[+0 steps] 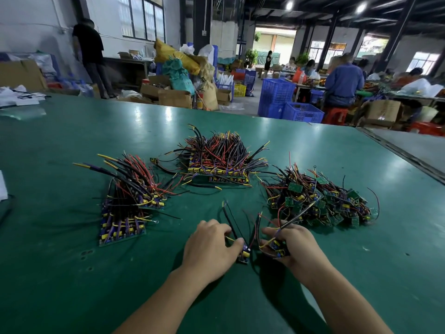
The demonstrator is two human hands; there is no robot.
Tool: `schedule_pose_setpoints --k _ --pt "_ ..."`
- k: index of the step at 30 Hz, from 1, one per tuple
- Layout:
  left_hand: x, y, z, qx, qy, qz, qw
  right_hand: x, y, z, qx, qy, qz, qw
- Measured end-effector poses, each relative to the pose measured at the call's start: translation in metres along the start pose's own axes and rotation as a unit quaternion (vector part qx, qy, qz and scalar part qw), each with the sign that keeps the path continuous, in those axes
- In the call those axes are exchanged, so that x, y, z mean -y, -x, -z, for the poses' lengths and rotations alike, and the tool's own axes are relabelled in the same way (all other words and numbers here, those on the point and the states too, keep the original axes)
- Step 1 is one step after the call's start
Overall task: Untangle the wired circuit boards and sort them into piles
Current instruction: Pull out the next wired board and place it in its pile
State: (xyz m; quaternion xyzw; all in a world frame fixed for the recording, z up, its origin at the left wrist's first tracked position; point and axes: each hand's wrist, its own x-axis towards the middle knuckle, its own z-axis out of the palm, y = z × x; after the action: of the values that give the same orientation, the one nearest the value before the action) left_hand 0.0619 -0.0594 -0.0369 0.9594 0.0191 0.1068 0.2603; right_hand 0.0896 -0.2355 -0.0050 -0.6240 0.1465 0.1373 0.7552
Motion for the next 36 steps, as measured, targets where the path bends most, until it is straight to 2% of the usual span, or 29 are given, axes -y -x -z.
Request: schedule_pose_setpoints --k 4,8,11,14,17,19,22,30,33,36 --pt "-0.004 0.000 0.000 -0.001 0.065 0.026 0.998 0.001 0.001 0.000 0.019 -0.012 -0.019 1.000" --pt "-0.008 0.001 0.006 -0.013 0.244 0.073 0.967 -0.003 0.002 -0.003 0.042 -0.028 -0.036 0.998" --pt "-0.009 0.000 0.004 0.009 0.369 0.129 0.921 -0.002 0.004 -0.006 0.071 -0.063 -0.059 0.994" --pt "-0.010 -0.002 0.002 0.043 0.458 0.184 0.868 0.004 0.010 -0.006 0.148 -0.025 -0.067 0.986" --pt "-0.013 -0.004 0.004 0.080 0.559 0.198 0.801 0.002 0.014 -0.005 0.140 0.018 -0.008 0.990" --pt "-0.014 -0.003 0.006 0.073 0.589 0.187 0.782 -0.003 0.014 -0.006 0.109 0.046 0.052 0.992" --pt "-0.016 0.001 0.004 0.028 0.554 0.147 0.819 -0.008 0.012 -0.009 0.079 0.169 0.139 0.972" --pt "-0.021 0.009 -0.002 0.007 0.376 -0.054 0.925 -0.018 0.003 -0.012 0.033 0.276 0.249 0.928" --pt "-0.022 0.011 -0.002 -0.033 0.327 -0.107 0.938 -0.022 0.002 -0.014 -0.001 0.245 0.282 0.928" --pt "-0.018 0.010 0.000 -0.080 0.271 -0.170 0.944 -0.022 0.005 -0.015 0.053 0.173 0.280 0.943"
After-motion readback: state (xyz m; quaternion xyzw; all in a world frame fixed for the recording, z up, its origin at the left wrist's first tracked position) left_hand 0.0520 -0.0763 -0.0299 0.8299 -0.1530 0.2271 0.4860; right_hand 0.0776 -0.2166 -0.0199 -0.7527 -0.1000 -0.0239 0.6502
